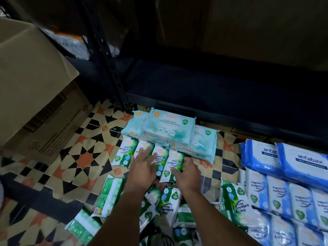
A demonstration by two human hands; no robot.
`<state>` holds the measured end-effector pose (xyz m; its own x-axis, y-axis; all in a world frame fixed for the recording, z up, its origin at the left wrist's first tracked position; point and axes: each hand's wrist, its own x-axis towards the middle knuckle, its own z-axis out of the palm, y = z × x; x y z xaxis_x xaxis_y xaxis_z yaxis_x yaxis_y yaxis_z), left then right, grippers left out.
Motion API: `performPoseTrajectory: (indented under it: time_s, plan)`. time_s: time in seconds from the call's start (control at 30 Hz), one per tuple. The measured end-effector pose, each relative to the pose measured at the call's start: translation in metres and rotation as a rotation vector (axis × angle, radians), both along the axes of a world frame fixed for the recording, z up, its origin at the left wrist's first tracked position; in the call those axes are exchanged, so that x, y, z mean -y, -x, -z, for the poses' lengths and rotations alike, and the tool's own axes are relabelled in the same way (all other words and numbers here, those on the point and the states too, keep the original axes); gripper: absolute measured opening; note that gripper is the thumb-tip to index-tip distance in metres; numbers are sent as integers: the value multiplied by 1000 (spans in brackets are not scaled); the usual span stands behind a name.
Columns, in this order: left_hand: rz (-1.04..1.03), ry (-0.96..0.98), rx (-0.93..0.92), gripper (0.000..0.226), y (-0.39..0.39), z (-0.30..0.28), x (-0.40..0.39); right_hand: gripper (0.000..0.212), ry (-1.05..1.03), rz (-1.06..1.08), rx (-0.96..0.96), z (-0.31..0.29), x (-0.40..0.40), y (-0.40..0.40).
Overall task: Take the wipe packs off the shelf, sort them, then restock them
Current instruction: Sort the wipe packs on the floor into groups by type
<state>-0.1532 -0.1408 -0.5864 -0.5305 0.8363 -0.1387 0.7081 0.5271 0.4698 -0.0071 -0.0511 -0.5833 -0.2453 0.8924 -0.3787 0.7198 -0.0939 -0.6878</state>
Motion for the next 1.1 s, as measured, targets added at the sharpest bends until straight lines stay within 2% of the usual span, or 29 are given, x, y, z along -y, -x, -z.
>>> performPoseTrajectory:
  time_s: [0.17,0.23,0.3,0.37,0.5,0.63,0.93,1.1]
  plan:
    - [24,-22,6,41,4,2,0,62,11,-29,-17,-4,-5,2]
    - [19,-12,-80,41,3,2,3,62,21,-23,-30,-4,-6,2]
    - [-64,58,-182,46,2,1,7,63,28,-31,-30,-3,-7,0]
    - [-162,171,-147,57,5,-1,9,61,19,-41,-11,-4,-8,-1]
    - [-129,306,-68,75,12,-5,8,54,2,-64,19,-7,-6,0]
    - [-151,262,-53,73,14,-5,7,48,-23,-100,28,-6,-4,5]
    - [-143,232,-79,70,23,-2,12,52,34,-83,-65,-2,-6,11]
    - [-170,149,-101,69,14,2,17,48,-21,-96,33,-7,0,12]
